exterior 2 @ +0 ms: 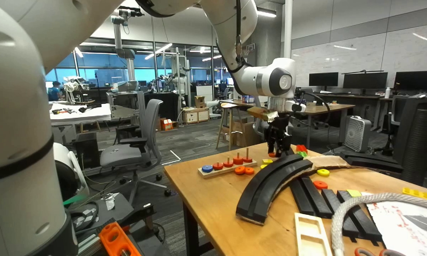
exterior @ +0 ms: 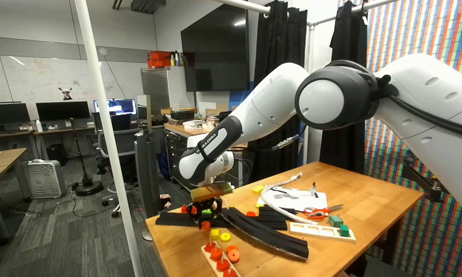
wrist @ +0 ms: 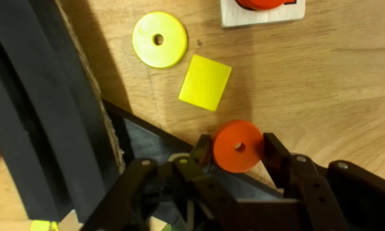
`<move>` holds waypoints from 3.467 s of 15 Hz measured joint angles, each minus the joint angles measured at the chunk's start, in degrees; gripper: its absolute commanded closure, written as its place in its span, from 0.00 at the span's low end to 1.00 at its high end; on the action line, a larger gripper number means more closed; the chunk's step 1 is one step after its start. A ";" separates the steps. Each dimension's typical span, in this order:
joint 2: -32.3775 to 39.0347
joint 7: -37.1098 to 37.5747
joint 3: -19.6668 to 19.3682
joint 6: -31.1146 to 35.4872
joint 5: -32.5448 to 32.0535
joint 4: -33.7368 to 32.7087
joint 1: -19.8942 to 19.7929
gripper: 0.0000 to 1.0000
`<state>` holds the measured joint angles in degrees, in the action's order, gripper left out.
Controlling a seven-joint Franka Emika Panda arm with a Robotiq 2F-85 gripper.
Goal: Pick up the orange object from the table and put it on the wooden object
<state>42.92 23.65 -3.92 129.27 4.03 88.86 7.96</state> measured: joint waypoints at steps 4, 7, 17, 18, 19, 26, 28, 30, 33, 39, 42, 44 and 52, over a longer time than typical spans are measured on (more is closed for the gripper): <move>-3.18 3.33 -1.68 -1.02 -3.39 1.37 1.84 0.76; -5.73 5.78 -2.27 -1.89 -5.78 3.75 3.05 0.76; -13.30 5.53 -0.32 -2.08 -6.35 13.50 4.09 0.76; -14.09 5.31 -0.15 -2.04 -6.35 14.52 4.09 0.76; -14.94 5.17 0.00 -2.01 -6.35 15.63 4.09 0.76; -20.71 2.92 1.79 -1.74 -6.25 23.93 3.78 0.76; -21.83 1.85 2.50 -1.67 -6.02 25.78 3.50 0.76; -22.85 0.80 3.11 -1.62 -5.70 27.49 3.19 0.76; -24.24 -2.07 4.18 -1.30 -4.01 30.15 2.41 0.76; -25.54 -9.20 6.24 -0.23 0.55 34.12 0.63 0.76; -25.56 -12.34 7.07 0.11 2.33 35.05 -0.04 0.76; -25.56 -14.45 7.52 0.18 3.51 35.42 -0.41 0.76; -25.56 -20.54 8.75 0.18 6.69 36.39 -1.32 0.76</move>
<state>17.36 3.11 4.83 129.45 10.72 125.25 6.64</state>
